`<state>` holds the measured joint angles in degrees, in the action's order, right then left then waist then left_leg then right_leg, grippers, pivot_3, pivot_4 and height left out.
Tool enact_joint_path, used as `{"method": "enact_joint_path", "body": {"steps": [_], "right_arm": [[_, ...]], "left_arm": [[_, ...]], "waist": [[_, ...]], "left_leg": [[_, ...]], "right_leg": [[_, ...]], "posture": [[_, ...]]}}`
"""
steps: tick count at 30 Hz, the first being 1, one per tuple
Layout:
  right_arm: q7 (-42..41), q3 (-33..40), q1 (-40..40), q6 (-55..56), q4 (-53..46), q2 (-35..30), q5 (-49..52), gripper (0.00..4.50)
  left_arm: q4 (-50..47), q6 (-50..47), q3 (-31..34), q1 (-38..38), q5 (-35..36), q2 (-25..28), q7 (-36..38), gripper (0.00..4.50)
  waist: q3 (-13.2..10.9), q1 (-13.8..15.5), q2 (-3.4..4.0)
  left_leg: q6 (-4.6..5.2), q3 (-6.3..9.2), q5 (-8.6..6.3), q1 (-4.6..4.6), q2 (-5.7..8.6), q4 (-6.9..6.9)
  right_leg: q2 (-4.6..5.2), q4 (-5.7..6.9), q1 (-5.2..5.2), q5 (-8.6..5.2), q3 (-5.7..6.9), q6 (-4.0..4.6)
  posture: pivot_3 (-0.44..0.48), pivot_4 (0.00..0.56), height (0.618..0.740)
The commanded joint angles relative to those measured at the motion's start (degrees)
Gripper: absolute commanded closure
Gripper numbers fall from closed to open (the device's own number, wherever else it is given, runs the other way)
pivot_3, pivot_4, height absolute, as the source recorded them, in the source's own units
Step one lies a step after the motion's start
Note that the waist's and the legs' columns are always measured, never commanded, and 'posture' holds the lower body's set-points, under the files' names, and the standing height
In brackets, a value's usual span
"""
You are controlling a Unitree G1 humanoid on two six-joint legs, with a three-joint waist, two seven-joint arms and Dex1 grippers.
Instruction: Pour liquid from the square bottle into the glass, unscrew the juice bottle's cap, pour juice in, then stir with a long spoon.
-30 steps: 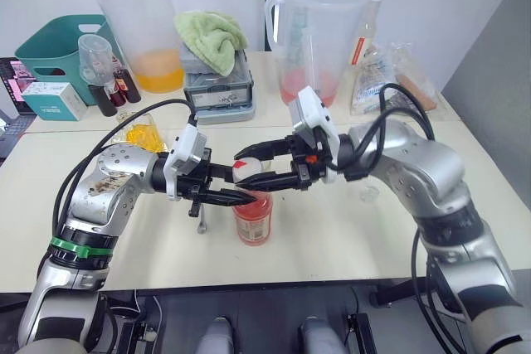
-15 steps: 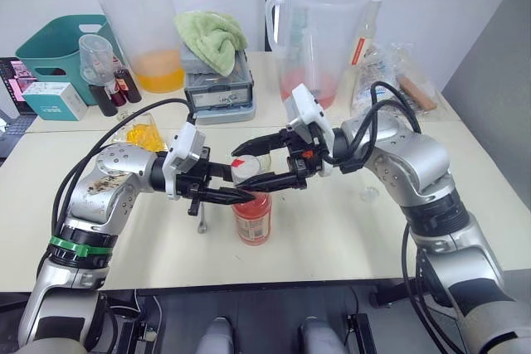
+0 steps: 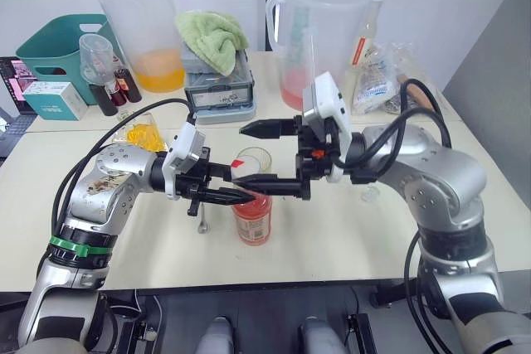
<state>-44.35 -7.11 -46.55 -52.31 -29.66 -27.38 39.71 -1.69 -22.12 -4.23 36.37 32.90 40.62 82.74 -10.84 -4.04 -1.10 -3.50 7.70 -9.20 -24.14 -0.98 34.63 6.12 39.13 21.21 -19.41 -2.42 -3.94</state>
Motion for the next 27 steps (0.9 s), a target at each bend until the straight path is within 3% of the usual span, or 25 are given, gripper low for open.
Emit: {"method": "enact_joint_path", "body": {"steps": [1, 9, 26, 27], "right_arm": [[9.98, 1.25, 1.97, -5.06, -8.49, 1.37, 0.22, 0.04], [22.00, 1.46, 4.51, -12.99, -14.12, 4.92, 0.96, 0.04], [26.65, 3.08, 4.43, -15.55, -15.24, 6.29, 3.91, 0.04], [26.79, 3.14, 4.51, -15.49, -15.20, 6.29, 4.13, 0.27]], "left_arm": [[0.21, -0.54, -0.60, -0.45, -1.01, 0.58, 0.62, 3.17], [0.27, -0.68, -0.65, -0.34, -0.82, 0.49, 0.76, 3.17], [0.27, -1.02, -1.29, 0.18, -0.75, 0.21, 1.13, 3.17], [0.28, -1.00, -1.32, 0.23, -0.81, 0.24, 1.14, 3.17]], "waist": [[0.00, -0.04, 0.00], [0.00, -0.01, 0.00], [0.00, 0.01, 0.00], [0.00, 0.02, 0.00]], "left_leg": [[0.00, 0.00, 0.00, 0.00, 0.00, 0.01], [0.00, 0.00, 0.00, 0.00, 0.00, 0.01], [0.00, 0.00, 0.00, 0.01, 0.00, -0.01], [0.00, 0.00, 0.00, 0.01, 0.00, -0.01]], "right_leg": [[0.00, 0.01, 0.00, 0.00, 0.00, 0.00], [0.00, 0.01, 0.01, 0.00, -0.01, 0.00], [0.00, 0.01, 0.01, 0.00, -0.01, 0.00], [0.00, 0.01, 0.01, 0.00, -0.01, 0.00]], "posture": [[0.000, 0.150, 0.740], [0.000, 0.150, 0.740], [0.000, 0.150, 0.740], [0.000, 0.150, 0.740]]}}
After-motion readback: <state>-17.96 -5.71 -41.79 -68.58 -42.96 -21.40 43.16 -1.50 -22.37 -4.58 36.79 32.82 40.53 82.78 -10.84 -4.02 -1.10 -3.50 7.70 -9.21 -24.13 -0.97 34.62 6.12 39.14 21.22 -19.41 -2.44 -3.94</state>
